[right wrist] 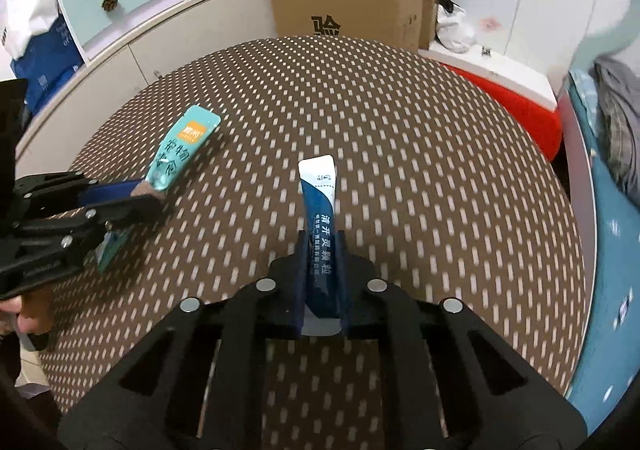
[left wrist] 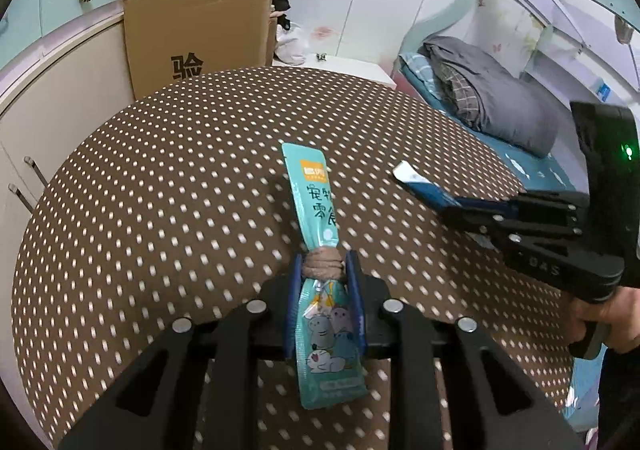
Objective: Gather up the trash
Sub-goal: 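Lift the teal wrapper and blue tube and carry both to the bucket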
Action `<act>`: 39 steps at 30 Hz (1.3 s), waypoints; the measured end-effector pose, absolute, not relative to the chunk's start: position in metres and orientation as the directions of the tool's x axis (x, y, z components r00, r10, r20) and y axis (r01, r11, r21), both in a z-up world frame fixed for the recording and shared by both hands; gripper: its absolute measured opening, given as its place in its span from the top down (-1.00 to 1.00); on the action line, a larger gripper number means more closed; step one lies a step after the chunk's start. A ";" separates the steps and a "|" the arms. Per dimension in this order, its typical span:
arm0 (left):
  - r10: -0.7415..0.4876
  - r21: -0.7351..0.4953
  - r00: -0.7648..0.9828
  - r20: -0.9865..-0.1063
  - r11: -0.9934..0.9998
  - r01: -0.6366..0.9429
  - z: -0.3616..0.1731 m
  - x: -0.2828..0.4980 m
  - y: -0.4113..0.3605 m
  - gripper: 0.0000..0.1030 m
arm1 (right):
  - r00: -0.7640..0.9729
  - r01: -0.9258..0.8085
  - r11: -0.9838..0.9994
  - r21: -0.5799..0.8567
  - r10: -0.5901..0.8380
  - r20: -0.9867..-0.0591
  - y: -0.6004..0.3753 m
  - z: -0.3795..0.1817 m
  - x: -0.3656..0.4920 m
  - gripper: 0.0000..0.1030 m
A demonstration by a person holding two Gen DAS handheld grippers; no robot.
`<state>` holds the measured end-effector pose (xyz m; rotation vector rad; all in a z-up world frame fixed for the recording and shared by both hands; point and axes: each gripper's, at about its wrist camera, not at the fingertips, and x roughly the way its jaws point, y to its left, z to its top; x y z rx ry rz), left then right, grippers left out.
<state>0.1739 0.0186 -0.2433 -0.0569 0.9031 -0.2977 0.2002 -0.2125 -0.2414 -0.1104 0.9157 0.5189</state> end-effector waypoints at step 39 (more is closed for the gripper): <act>-0.500 -0.122 0.634 -0.590 0.831 0.542 -0.116 0.125 -0.185 0.59 | 0.864 0.001 0.916 0.401 0.201 -0.462 -0.509 -0.135 0.072 0.75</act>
